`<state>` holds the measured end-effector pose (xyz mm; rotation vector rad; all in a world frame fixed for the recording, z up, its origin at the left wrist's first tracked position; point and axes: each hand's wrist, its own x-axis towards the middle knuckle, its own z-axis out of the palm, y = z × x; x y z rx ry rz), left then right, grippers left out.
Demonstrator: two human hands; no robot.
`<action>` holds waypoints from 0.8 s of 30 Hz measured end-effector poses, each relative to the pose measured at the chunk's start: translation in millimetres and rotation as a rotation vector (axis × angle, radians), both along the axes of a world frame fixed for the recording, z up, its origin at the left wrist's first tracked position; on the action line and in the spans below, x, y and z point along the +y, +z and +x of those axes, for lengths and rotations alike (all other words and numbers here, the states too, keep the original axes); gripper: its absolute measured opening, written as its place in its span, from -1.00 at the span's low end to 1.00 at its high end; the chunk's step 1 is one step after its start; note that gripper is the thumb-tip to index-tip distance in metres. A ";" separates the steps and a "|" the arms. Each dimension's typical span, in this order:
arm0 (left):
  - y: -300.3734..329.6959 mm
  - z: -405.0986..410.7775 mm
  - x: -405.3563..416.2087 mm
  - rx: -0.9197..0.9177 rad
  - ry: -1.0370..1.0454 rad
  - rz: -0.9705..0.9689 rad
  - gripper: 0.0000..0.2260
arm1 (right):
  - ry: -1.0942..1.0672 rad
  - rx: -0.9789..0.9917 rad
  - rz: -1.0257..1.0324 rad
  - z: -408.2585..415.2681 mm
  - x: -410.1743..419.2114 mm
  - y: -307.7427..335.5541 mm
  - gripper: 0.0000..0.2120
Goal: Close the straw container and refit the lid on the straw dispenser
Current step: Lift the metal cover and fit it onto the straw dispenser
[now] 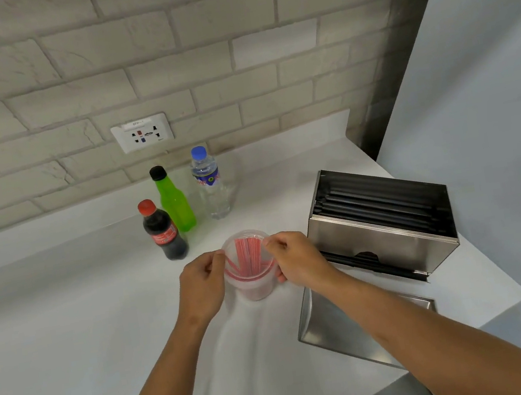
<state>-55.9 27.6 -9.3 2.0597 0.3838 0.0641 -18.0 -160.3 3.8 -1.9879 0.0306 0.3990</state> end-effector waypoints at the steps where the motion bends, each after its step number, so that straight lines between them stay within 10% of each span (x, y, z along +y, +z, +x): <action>1: -3.7 2.2 1.8 0.010 0.000 0.001 -0.77 | -0.001 0.019 0.000 0.7 1.1 -1.7 -0.64; 13: 24.3 -10.1 -2.9 -0.222 0.124 -0.015 -0.89 | 0.009 0.049 -0.053 -12.9 -45.7 0.9 -0.58; 24: 2.4 -49.3 -93.9 0.038 -0.461 -0.093 -0.85 | -0.197 0.012 -0.301 -82.3 -199.3 -2.3 -0.69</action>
